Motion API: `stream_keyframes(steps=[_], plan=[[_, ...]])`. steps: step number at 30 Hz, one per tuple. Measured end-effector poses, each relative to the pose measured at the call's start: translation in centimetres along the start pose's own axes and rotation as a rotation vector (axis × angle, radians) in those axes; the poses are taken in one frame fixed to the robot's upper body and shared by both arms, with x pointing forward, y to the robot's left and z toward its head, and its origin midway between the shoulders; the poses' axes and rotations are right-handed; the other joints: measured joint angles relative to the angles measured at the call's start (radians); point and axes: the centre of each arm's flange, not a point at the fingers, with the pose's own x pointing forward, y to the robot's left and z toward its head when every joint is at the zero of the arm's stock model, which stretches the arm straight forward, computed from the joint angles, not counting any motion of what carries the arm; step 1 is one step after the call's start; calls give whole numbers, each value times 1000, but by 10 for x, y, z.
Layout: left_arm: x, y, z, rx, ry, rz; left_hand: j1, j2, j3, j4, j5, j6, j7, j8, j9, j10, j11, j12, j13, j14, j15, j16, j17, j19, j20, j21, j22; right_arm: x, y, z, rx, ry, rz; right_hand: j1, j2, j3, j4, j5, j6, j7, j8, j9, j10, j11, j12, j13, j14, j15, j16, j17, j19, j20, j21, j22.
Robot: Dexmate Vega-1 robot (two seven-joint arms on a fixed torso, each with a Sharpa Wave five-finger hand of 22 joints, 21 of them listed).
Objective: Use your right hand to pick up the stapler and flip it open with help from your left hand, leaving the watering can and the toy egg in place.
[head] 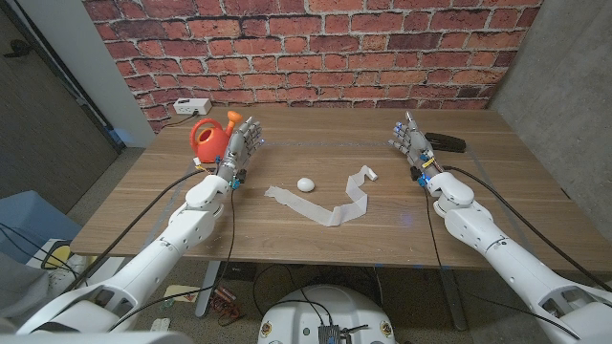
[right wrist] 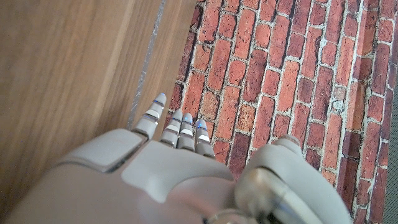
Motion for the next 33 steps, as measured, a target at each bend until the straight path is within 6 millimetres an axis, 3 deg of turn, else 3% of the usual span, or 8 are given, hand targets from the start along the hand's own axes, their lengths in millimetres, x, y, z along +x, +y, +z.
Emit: stream_keyframes(steps=[23,27,33], plan=[[-5,4,4,-29,-35,9,6,-6,0,0,0,0,0,0,0,3,3,0,0,0,0,0,0,4,-4,0,0,-2,2,4,-45,13,1,0,0,-2,-2,0,0,0,0,-3,0,0,0,-8,0,0,0,-11,0,0,0,0],[-6,5,4,-29,-40,8,6,-6,0,0,0,0,0,0,0,3,3,0,0,0,0,0,0,5,-5,0,0,-1,3,7,-72,15,-1,12,-1,-1,-6,0,6,-1,4,-3,4,-4,0,-12,0,-1,0,-17,5,-27,0,0],[-11,4,6,-24,-53,-8,6,-6,0,0,0,0,0,0,0,3,3,0,0,0,0,0,0,5,-5,0,0,0,3,12,-119,19,-9,22,-1,4,-11,0,9,-2,8,-3,11,-11,0,-17,5,-6,0,-22,7,-29,0,0]])
